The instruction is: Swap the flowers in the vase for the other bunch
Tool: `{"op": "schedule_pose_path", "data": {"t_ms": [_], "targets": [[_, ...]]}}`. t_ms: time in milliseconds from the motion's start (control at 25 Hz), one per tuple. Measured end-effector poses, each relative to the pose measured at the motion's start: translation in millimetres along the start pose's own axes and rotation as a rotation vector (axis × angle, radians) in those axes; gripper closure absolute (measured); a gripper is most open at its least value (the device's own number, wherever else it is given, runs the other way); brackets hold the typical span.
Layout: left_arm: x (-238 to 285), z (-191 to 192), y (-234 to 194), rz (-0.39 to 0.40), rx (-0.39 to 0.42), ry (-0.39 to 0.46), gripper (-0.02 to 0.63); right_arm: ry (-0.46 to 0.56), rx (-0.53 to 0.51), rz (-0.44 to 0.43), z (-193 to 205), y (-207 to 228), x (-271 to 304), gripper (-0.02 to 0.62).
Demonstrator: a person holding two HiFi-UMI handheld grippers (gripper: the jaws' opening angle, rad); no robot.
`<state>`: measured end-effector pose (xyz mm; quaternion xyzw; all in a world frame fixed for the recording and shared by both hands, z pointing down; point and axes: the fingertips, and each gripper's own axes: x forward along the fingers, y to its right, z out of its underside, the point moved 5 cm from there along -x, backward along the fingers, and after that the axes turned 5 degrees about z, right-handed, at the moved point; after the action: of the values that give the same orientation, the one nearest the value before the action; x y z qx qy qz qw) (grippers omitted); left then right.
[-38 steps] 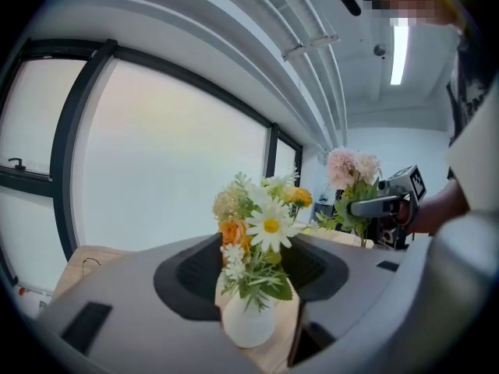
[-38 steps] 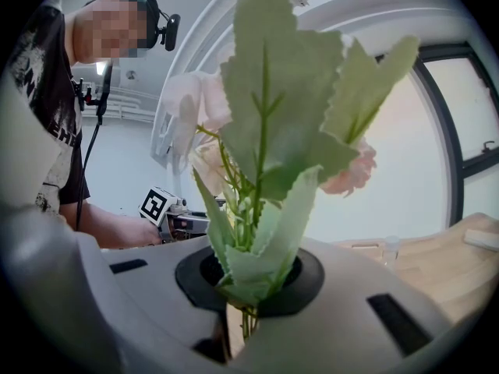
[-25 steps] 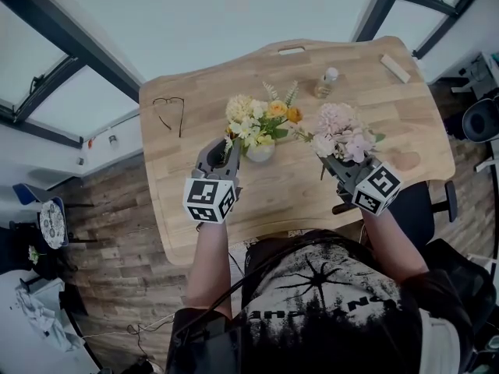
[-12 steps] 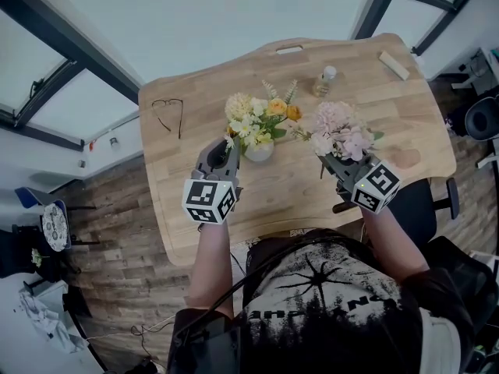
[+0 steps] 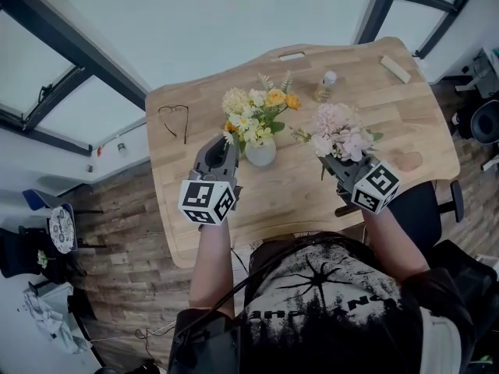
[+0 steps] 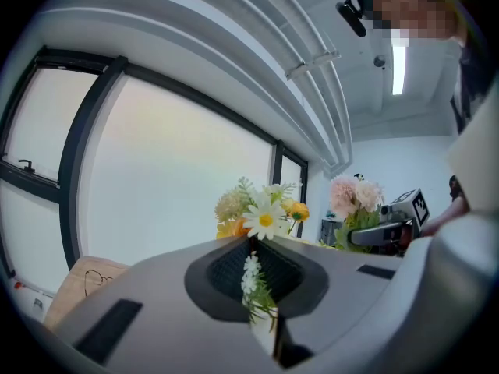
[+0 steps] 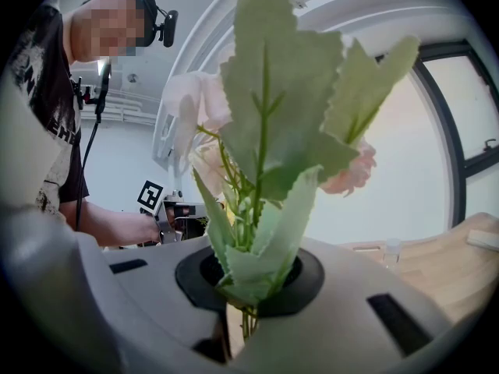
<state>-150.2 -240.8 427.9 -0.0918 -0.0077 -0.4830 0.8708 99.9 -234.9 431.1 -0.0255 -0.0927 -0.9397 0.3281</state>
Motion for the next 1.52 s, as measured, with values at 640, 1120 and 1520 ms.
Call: {"op": "schedule_pose_path", "data": {"t_ms": [640,1120,1520], "targets": [[-16.0,-74.6,6.0,-0.04,0.074,0.105,0.588,0.059,-0.012,-0.036,-18.4,0.1,-0.1,0.561],[-54.2,-104.7,2.0,-0.107,0.122,0.162,0.588,0.063,-0.006,-0.093,-19.6,-13.4,11.7,0.561],[-94.6,-129.1,-6.6,-0.16,0.159,0.195,0.588,0.062,-0.005,-0.144,-21.6,-40.3,31.9,0.561]]}}
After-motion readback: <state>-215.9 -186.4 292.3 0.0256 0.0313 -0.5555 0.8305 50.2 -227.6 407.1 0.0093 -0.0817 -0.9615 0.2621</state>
